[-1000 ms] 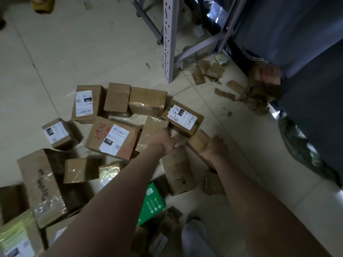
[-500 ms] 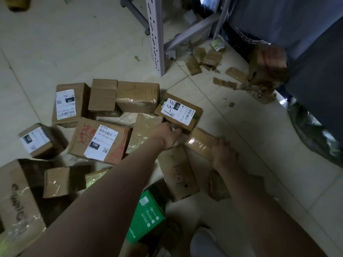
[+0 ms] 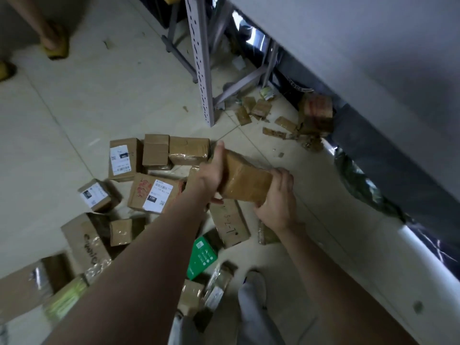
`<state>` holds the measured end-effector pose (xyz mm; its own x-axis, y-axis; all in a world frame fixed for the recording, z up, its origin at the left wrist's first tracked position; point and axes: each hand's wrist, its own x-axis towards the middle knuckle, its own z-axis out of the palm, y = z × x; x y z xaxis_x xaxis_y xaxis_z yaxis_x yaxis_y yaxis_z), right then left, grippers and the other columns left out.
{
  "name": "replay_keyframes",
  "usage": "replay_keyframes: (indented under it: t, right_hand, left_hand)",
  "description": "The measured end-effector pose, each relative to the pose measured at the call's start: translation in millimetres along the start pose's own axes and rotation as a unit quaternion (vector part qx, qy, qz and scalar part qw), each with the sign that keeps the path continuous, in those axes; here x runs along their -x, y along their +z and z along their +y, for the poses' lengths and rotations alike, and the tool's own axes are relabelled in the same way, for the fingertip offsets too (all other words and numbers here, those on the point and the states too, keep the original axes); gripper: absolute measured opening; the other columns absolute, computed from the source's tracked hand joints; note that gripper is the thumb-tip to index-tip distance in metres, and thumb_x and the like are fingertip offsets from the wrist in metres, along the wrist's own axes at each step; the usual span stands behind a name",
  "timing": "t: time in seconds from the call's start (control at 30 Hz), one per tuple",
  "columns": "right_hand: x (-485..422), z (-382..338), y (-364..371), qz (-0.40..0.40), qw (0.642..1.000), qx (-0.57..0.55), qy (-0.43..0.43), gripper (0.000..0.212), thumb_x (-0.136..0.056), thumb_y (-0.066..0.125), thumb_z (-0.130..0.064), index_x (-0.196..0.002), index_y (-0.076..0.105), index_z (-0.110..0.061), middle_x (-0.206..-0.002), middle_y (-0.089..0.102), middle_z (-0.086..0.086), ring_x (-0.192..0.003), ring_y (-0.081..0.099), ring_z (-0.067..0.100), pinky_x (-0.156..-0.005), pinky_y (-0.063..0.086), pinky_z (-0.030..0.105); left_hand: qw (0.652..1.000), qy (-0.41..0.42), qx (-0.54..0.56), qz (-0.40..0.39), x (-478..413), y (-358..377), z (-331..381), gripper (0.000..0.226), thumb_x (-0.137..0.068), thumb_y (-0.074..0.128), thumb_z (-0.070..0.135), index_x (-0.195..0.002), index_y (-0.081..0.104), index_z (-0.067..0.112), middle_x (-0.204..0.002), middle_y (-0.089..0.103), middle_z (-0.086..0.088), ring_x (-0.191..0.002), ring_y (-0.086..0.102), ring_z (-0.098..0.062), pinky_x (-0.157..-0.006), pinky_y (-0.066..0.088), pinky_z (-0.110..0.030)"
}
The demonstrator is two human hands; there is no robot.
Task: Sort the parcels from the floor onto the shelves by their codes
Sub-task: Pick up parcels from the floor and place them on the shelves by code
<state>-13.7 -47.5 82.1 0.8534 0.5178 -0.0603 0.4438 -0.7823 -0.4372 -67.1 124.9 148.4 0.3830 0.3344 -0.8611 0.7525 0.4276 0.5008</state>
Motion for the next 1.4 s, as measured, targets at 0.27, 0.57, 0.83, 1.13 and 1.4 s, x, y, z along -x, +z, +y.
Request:
replay_keyframes:
  t: [0.27,0.57,0.83,1.13,1.4]
  right_hand:
    - [51,-91,-124,0.055,0.995,-0.024,-0.074,0.087,-0.058,0.083,-0.008,-0.13,0.035,-0.018,-0.144,0.034,0.015,-0.137,0.035,0.035,-0.101,0.05,0.048]
    - [148,-204,-219,0.138,0.908,-0.348,0.187,0.07,-0.074,0.077,0.001,-0.136,0.046,-0.008,-0.142,0.044,0.013,-0.125,0.053,0.026,-0.1,0.05,0.035]
    - [213,-269,-311,0.075,0.675,-0.656,0.329,0.018,-0.098,0.056,-0.032,-0.116,0.055,-0.031,-0.115,0.067,-0.002,-0.107,0.066,0.016,-0.089,0.054,0.037]
    - [225,-307,-384,0.054,0.7,-0.673,0.23,0.055,-0.085,0.073,-0.03,-0.133,0.049,-0.017,-0.112,0.072,0.002,-0.105,0.07,0.017,-0.077,0.059,0.031]
    - [249,-329,-427,0.078,0.738,-0.65,0.163,0.047,-0.086,0.072,-0.014,-0.127,0.05,-0.017,-0.106,0.074,-0.005,-0.098,0.071,0.008,-0.08,0.059,0.03]
  left_hand:
    - [0.996,0.0,0.085,0.001,154,-48,26,0.066,-0.074,0.073,0.053,-0.124,0.057,0.013,-0.104,0.068,-0.012,-0.089,0.069,-0.029,-0.071,0.059,-0.041]
    - [0.966,0.093,0.235,0.05,328,-79,-1,0.059,-0.083,0.073,0.026,-0.132,0.041,0.015,-0.118,0.064,-0.015,-0.099,0.067,-0.029,-0.069,0.059,-0.035]
    - [0.942,0.164,0.292,0.005,428,-85,-35,0.052,-0.085,0.069,0.014,-0.129,0.044,0.023,-0.126,0.058,-0.015,-0.106,0.063,-0.028,-0.065,0.055,-0.028]
    - [0.933,0.274,0.234,-0.014,482,-124,5,0.068,-0.065,0.072,0.033,-0.126,0.049,0.018,-0.114,0.063,-0.01,-0.088,0.068,-0.017,-0.064,0.055,-0.032]
    - [0.927,0.289,0.238,-0.03,513,-131,9,0.076,-0.059,0.076,0.04,-0.125,0.053,0.011,-0.112,0.066,-0.011,-0.099,0.066,-0.022,-0.099,0.05,-0.05]
